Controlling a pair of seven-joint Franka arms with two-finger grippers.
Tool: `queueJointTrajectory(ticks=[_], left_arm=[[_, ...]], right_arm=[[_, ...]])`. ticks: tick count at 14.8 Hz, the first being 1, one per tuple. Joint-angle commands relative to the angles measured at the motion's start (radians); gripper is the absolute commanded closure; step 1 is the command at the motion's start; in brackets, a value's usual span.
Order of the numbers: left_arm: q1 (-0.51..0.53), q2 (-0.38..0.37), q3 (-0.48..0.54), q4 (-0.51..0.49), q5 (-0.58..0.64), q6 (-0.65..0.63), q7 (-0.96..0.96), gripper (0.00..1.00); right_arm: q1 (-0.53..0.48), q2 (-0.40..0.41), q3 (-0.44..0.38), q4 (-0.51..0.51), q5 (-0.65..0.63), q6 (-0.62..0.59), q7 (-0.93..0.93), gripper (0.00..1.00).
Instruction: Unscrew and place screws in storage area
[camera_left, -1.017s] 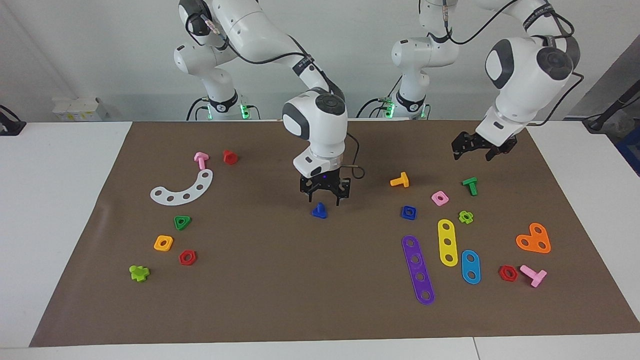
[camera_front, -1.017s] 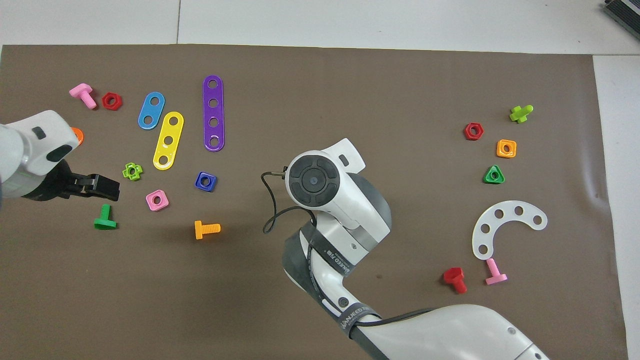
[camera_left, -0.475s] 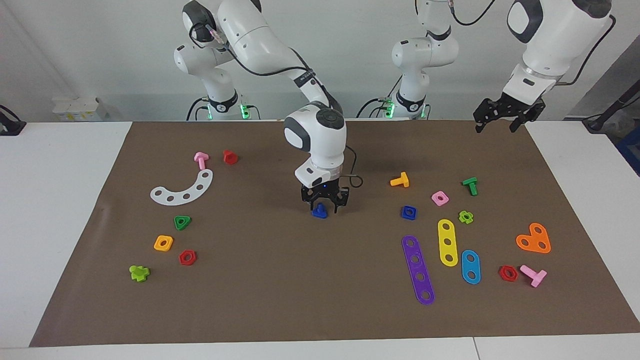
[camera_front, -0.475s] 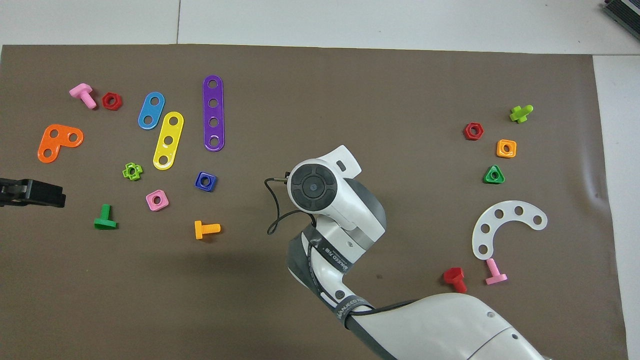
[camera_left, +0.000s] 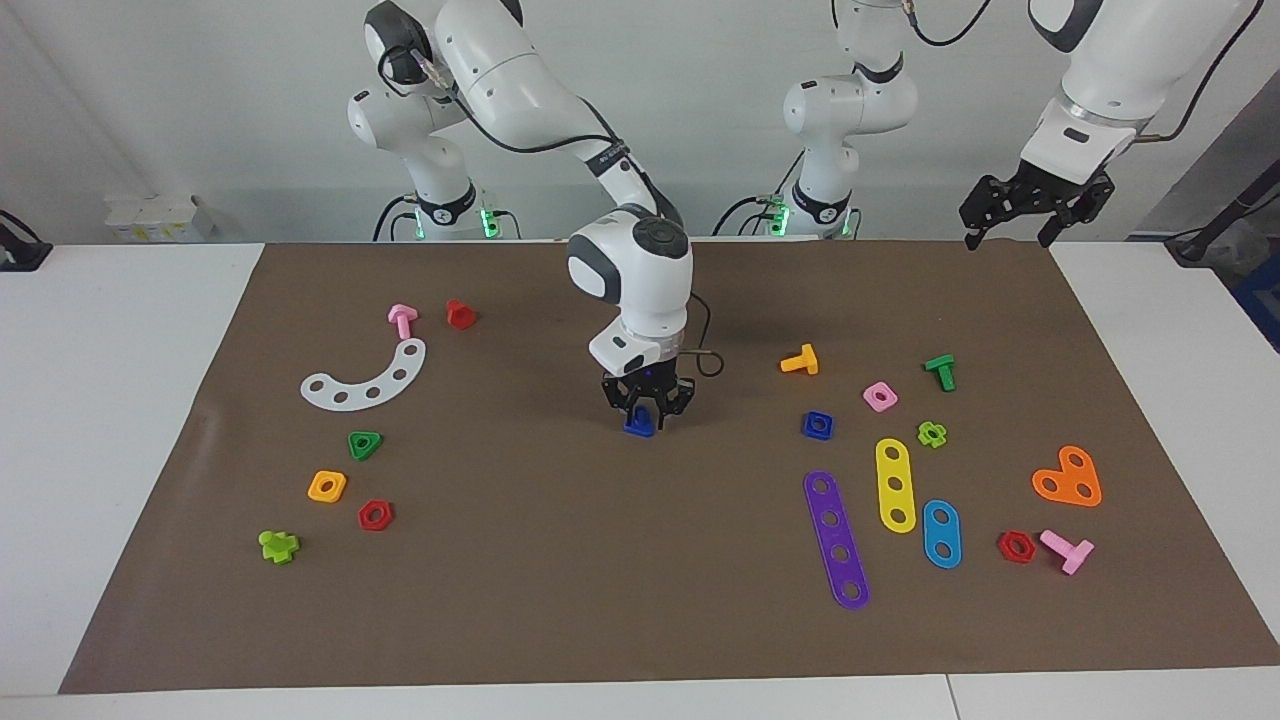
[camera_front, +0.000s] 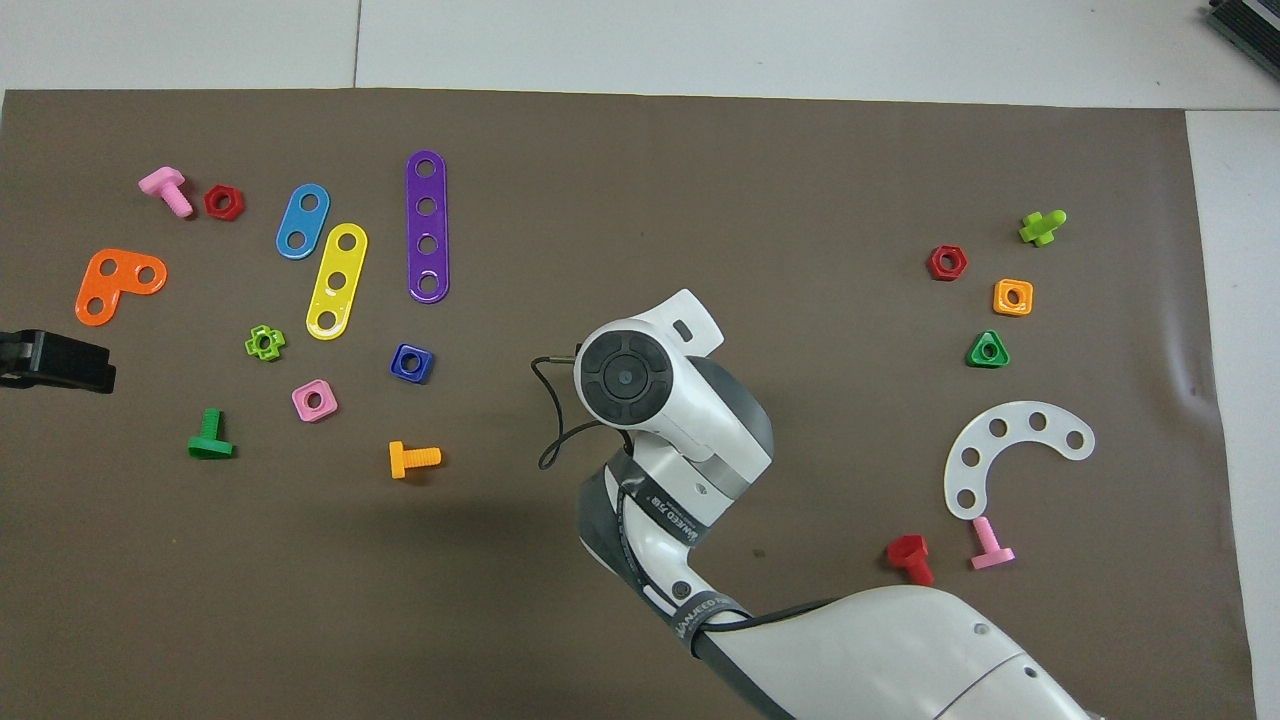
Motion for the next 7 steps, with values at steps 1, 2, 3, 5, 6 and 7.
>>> queueJointTrajectory(ticks=[1, 2, 3, 5, 6, 7], left_arm=[[-0.007, 0.016, 0.001, 0.024, -0.016, 0.0, -0.019, 0.0], [-0.007, 0.014, 0.001, 0.02, -0.016, 0.004, -0.018, 0.0], [-0.007, 0.014, 0.001, 0.02, -0.018, 0.006, -0.018, 0.0], [-0.007, 0.014, 0.001, 0.018, -0.018, 0.008, -0.016, 0.0], [-0.008, 0.014, 0.001, 0.017, -0.018, 0.008, -0.018, 0.0], [-0.008, 0.014, 0.001, 0.016, -0.018, 0.008, -0.018, 0.0]], right_arm=[[-0.004, -0.015, 0.0, -0.021, -0.032, 0.02, 0.027, 1.0], [-0.004, -0.018, 0.0, -0.023, -0.031, 0.015, 0.027, 1.0], [-0.006, -0.026, 0.0, -0.024, -0.031, 0.008, 0.017, 1.0], [-0.013, -0.043, 0.0, -0.027, -0.031, 0.005, 0.015, 1.0], [-0.03, -0.06, 0.0, -0.036, -0.031, 0.005, 0.015, 1.0], [-0.053, -0.089, 0.0, -0.056, -0.031, 0.006, 0.009, 1.0]])
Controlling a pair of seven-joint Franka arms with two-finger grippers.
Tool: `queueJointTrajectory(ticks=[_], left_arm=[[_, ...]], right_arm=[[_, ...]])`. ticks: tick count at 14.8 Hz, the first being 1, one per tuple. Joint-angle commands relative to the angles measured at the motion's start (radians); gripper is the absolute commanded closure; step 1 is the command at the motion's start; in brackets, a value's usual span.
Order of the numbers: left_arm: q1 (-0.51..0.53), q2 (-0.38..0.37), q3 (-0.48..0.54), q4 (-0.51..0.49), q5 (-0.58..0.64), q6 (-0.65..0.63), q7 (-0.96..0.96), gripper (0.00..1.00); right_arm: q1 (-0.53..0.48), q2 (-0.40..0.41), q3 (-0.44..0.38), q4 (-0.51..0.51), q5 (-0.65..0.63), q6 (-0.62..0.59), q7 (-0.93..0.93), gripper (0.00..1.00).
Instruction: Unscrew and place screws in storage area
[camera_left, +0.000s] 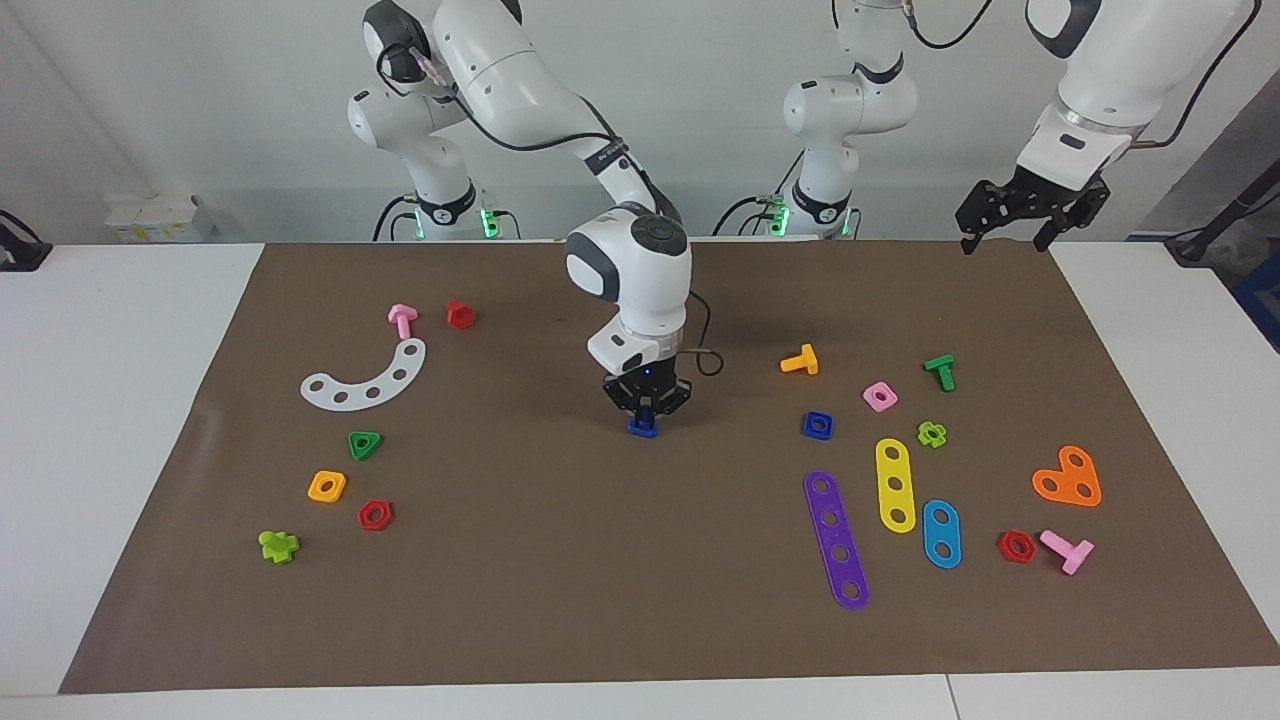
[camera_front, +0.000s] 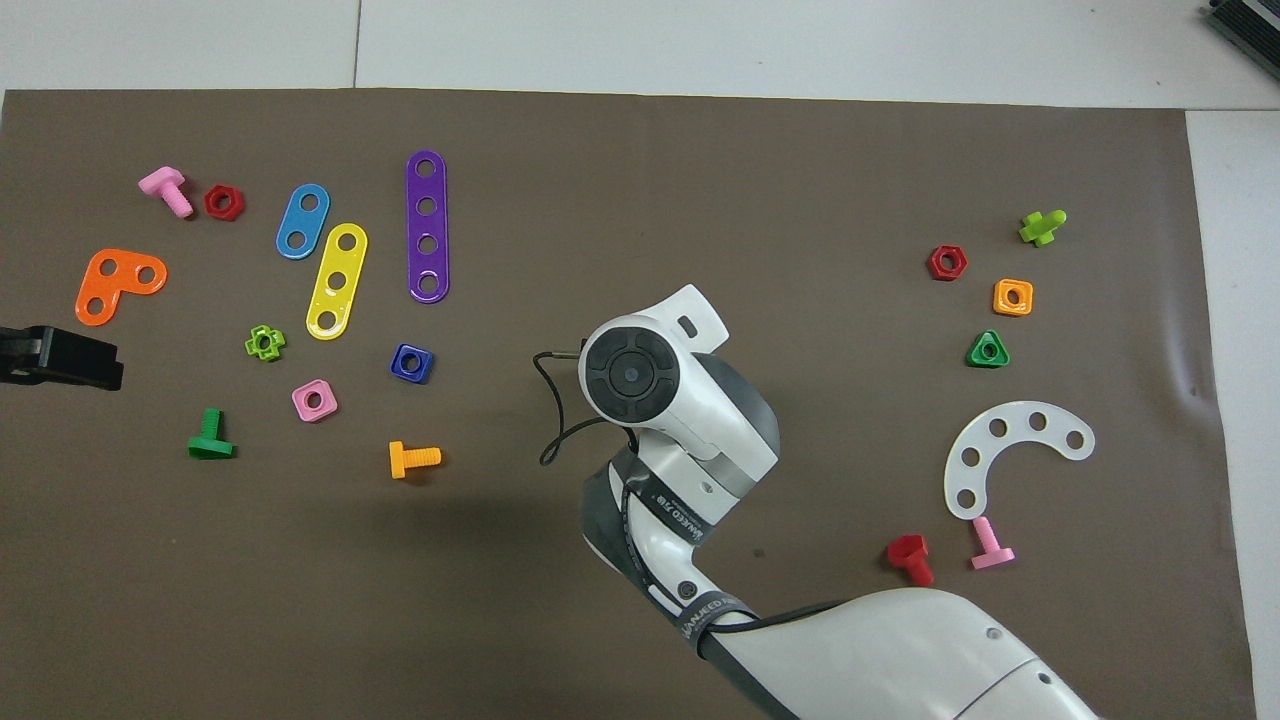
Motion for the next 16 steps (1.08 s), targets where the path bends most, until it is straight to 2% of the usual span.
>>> queueJointTrajectory(ticks=[1, 4, 7, 12, 16], left_arm=[[-0.013, 0.009, 0.004, 0.015, -0.016, 0.006, -0.012, 0.0], [-0.013, 0.009, 0.004, 0.015, -0.039, 0.02, -0.014, 0.0], [0.0, 0.008, 0.005, 0.005, -0.082, 0.043, -0.012, 0.0], [-0.002, 0.008, 0.008, -0.001, -0.079, 0.042, -0.015, 0.0], [0.003, 0.006, 0.01, -0.008, -0.072, 0.057, -0.011, 0.0]], right_arm=[[-0.067, -0.099, 0.005, -0.082, -0.03, 0.008, -0.003, 1.0], [-0.154, -0.185, 0.005, -0.161, -0.029, 0.011, -0.057, 1.0], [-0.245, -0.221, 0.007, -0.205, -0.026, 0.014, -0.166, 1.0], [-0.389, -0.241, 0.01, -0.275, 0.02, 0.023, -0.386, 1.0], [-0.489, -0.236, 0.01, -0.28, 0.089, 0.023, -0.595, 1.0]])
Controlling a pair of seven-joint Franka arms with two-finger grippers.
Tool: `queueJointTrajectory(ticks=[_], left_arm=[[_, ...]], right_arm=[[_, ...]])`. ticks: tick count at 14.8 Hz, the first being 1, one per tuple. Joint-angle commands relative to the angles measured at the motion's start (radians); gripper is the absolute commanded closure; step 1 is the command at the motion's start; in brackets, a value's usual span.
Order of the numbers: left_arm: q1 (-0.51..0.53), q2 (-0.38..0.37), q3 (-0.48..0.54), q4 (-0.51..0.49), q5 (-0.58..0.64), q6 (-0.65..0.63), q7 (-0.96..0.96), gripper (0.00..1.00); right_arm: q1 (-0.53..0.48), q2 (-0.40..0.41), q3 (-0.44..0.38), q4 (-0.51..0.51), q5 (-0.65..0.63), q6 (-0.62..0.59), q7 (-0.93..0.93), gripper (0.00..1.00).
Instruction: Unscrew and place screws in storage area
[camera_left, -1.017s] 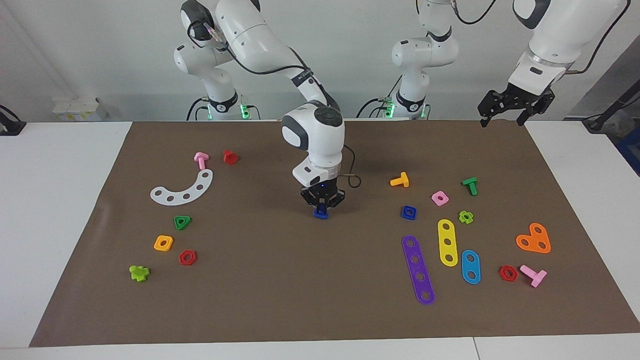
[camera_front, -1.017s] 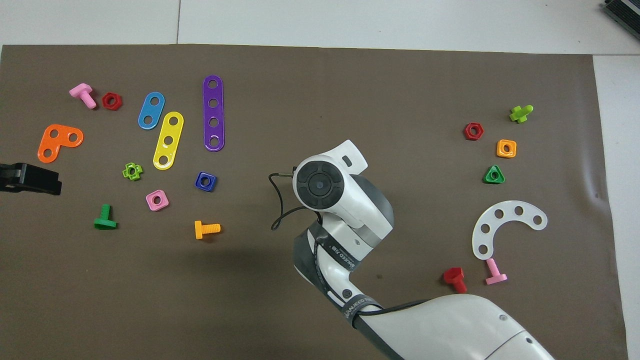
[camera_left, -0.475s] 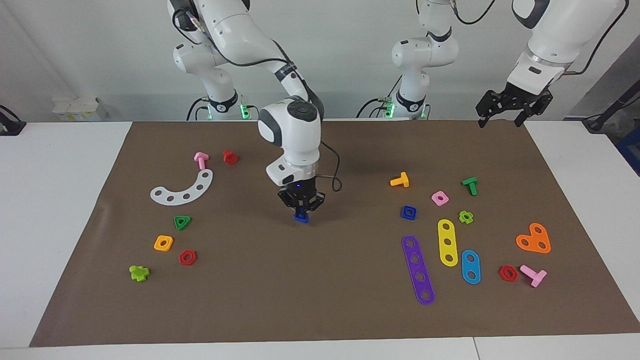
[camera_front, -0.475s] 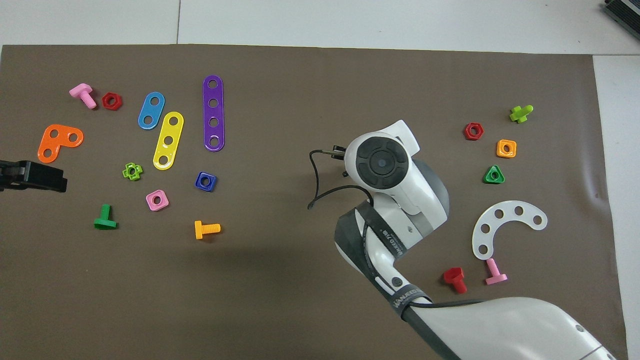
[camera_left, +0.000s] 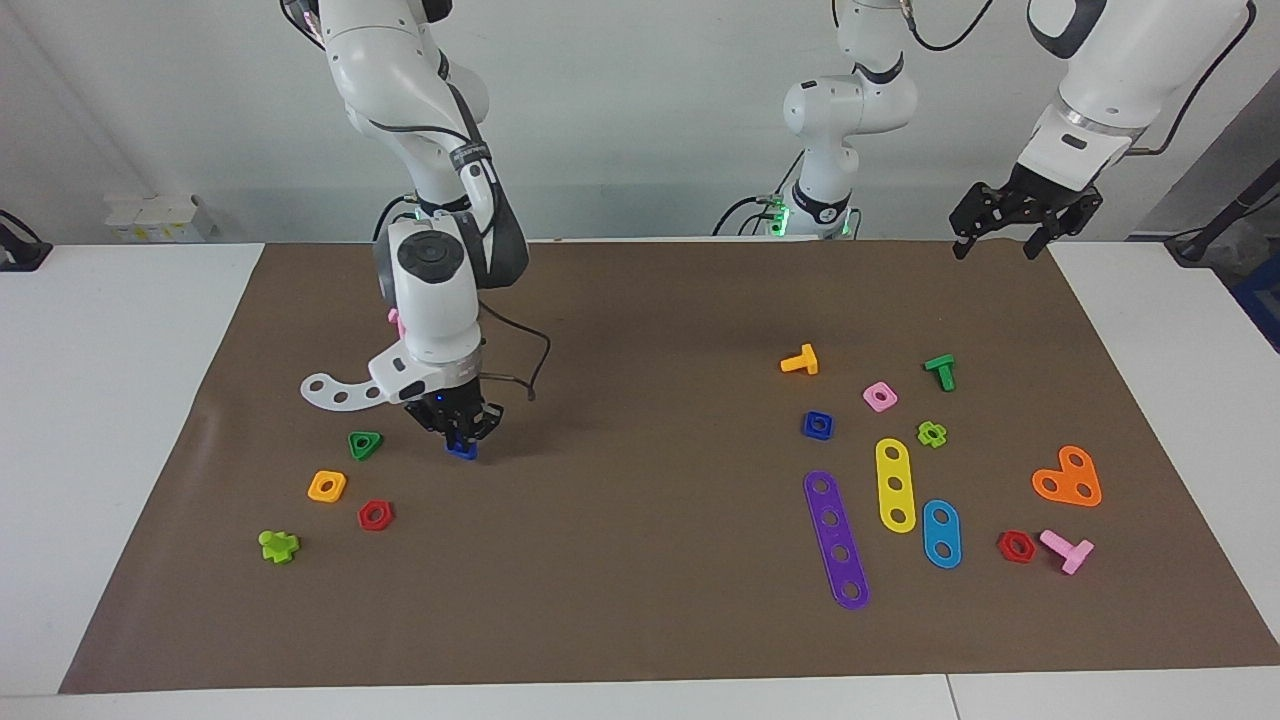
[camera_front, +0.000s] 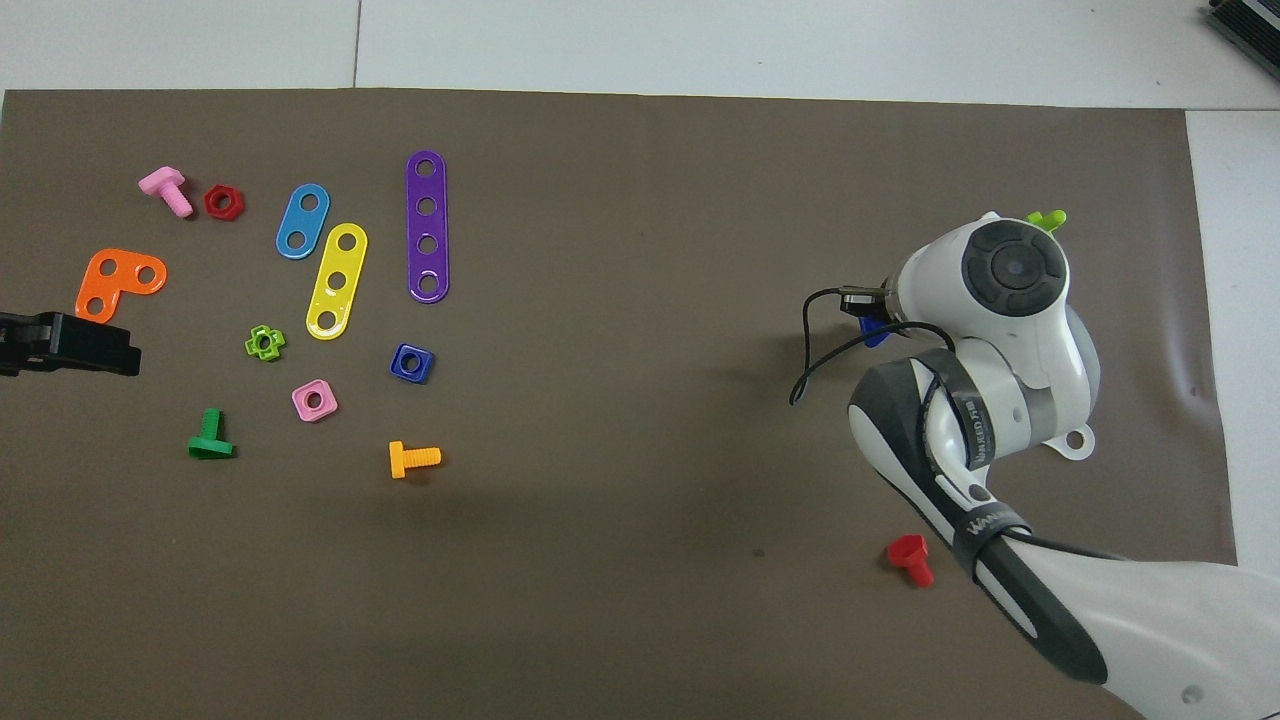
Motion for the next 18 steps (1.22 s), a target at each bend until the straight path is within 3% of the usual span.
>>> queueJointTrajectory(ticks=[1, 6, 15, 16, 17, 18], left_arm=[[0.003, 0.0, 0.004, -0.007, -0.009, 0.026, -0.005, 0.0], [0.006, 0.0, 0.005, -0.008, -0.009, 0.034, -0.005, 0.0], [0.006, 0.0, 0.007, -0.007, -0.009, 0.035, -0.004, 0.0], [0.006, 0.0, 0.008, -0.007, -0.009, 0.034, -0.004, 0.0], [0.006, 0.0, 0.007, -0.007, -0.009, 0.037, -0.005, 0.0], [0.006, 0.0, 0.007, -0.007, -0.009, 0.039, -0.005, 0.0]], right_arm=[[-0.07, -0.027, 0.016, -0.042, 0.038, 0.023, -0.139, 1.0], [-0.136, -0.012, 0.016, -0.042, 0.133, 0.019, -0.3, 1.0], [-0.118, -0.012, 0.016, -0.1, 0.145, 0.062, -0.288, 1.0], [-0.119, -0.013, 0.014, -0.1, 0.145, 0.055, -0.29, 0.81], [-0.121, -0.015, 0.014, -0.099, 0.145, 0.053, -0.288, 0.42], [-0.12, -0.021, 0.014, -0.097, 0.145, 0.052, -0.287, 0.21]])
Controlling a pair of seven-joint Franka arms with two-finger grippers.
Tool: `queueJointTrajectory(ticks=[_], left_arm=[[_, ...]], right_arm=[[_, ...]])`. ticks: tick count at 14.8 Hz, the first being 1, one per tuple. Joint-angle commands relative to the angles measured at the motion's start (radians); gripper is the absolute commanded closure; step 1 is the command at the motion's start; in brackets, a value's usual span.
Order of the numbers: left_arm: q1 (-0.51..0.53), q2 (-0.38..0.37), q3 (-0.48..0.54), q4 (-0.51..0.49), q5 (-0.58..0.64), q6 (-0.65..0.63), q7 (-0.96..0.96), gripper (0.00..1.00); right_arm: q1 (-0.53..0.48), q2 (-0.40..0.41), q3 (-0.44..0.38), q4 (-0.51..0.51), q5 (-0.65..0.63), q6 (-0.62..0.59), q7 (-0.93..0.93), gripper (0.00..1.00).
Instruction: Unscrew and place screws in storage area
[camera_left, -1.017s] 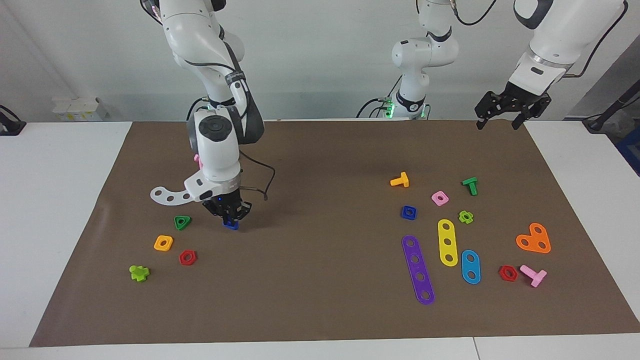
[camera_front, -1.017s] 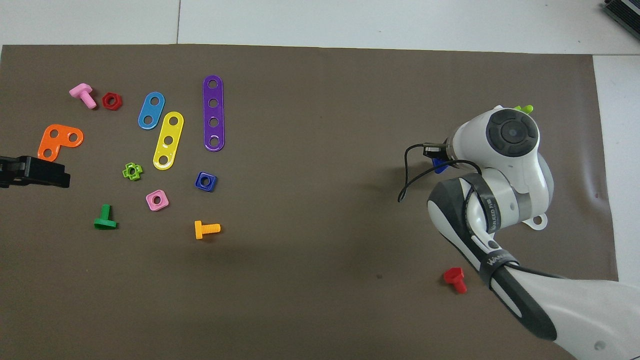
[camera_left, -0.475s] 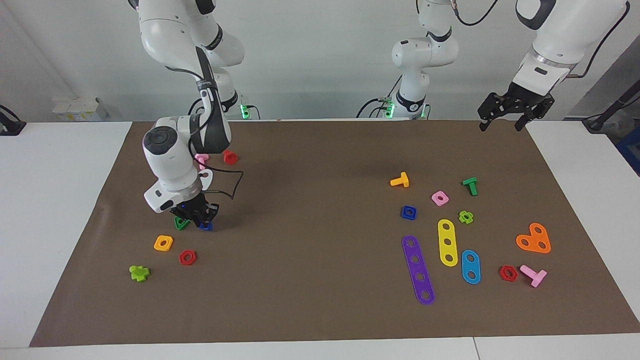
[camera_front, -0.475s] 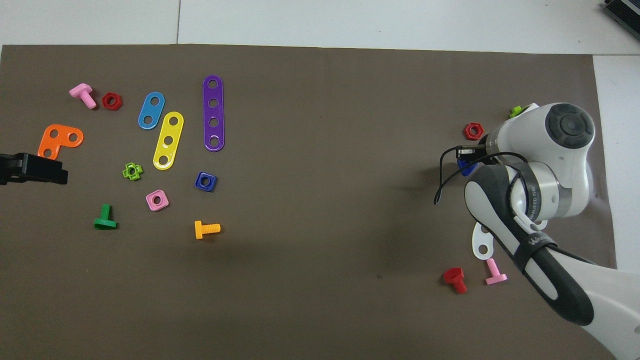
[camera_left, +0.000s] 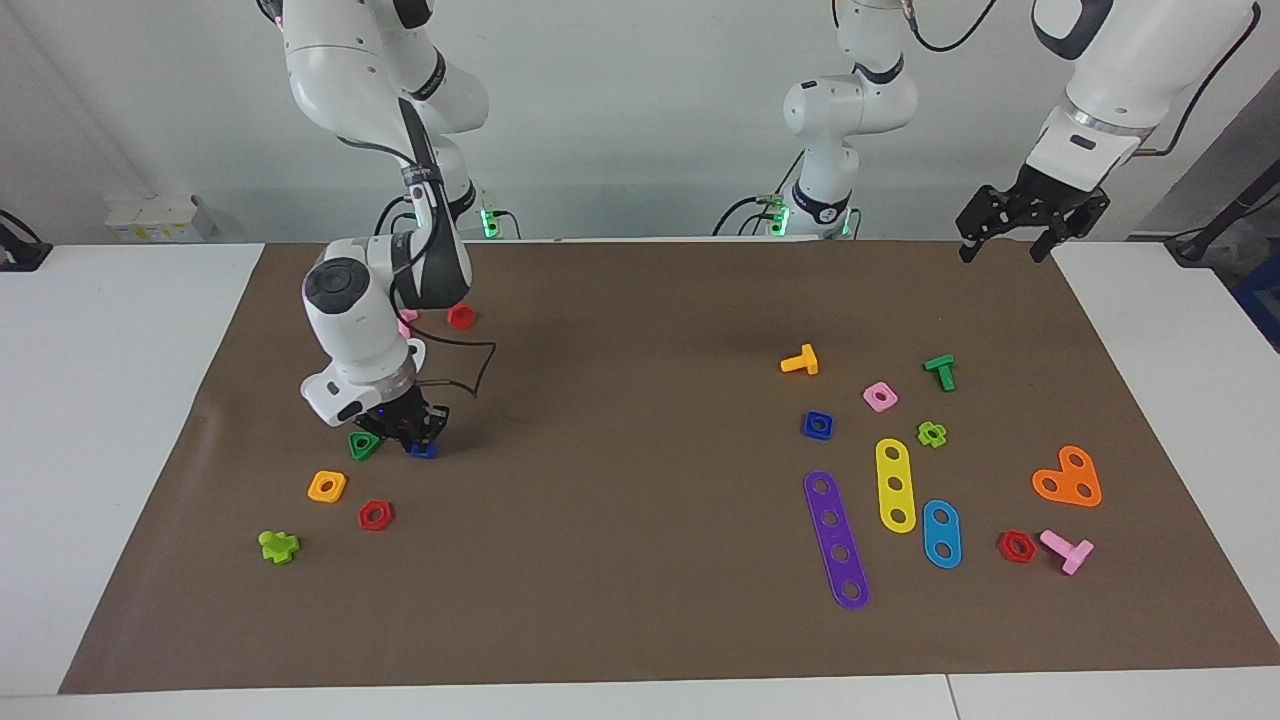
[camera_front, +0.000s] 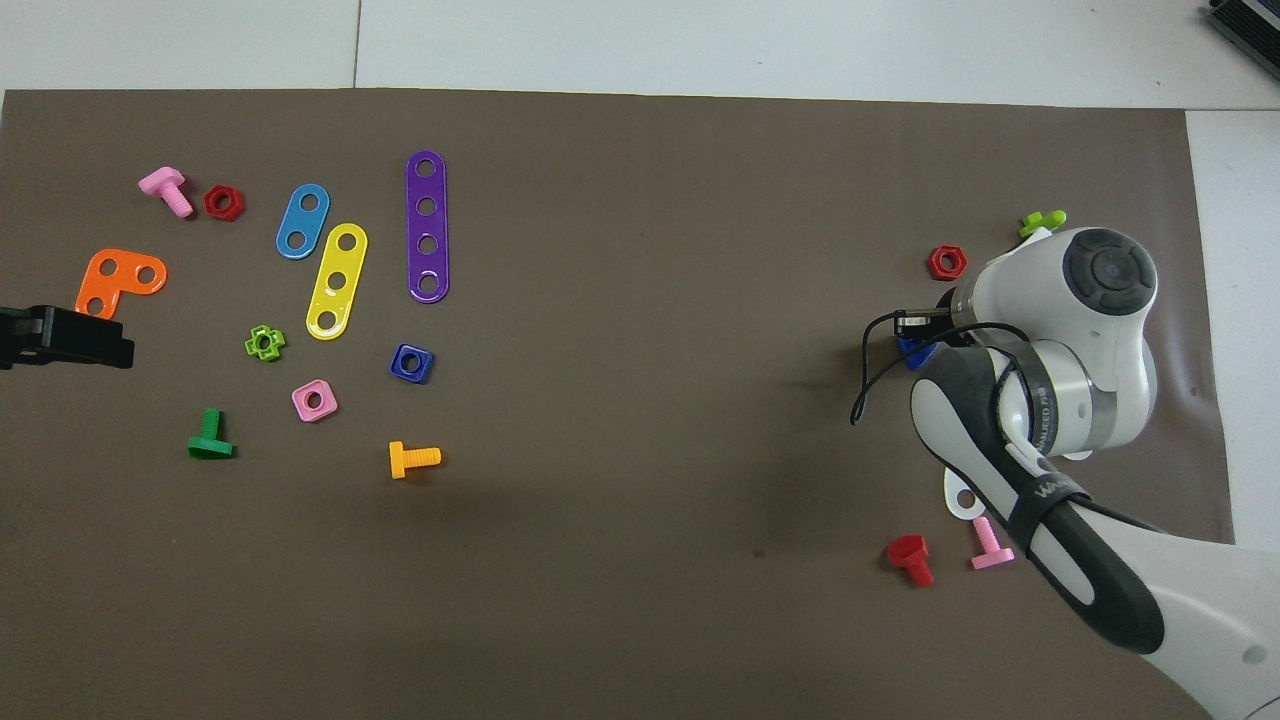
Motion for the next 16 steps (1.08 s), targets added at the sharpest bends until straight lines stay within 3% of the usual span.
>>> queueJointTrajectory(ticks=[1, 2, 7, 10, 12, 16], left_arm=[[0.005, -0.001, 0.0, -0.005, -0.009, 0.016, -0.005, 0.0], [0.005, 0.001, 0.0, -0.005, -0.009, 0.019, -0.005, 0.0], [0.005, -0.001, 0.0, -0.009, -0.009, 0.021, -0.004, 0.0], [0.005, -0.007, 0.0, -0.028, -0.009, 0.038, -0.004, 0.0], [0.005, -0.009, 0.0, -0.03, -0.009, 0.038, -0.004, 0.0], [0.005, -0.009, 0.0, -0.03, -0.009, 0.035, -0.005, 0.0]], right_arm=[[-0.006, -0.034, 0.002, -0.02, 0.027, 0.015, -0.014, 0.08], [-0.004, -0.054, 0.002, -0.02, 0.027, 0.015, -0.002, 0.03], [-0.016, -0.176, 0.001, -0.014, 0.027, -0.038, 0.093, 0.03], [-0.018, -0.284, -0.007, 0.014, 0.029, -0.154, 0.126, 0.01], [-0.029, -0.314, -0.024, 0.11, 0.029, -0.285, 0.124, 0.0], [-0.045, -0.29, -0.027, 0.394, 0.03, -0.585, 0.115, 0.0]])
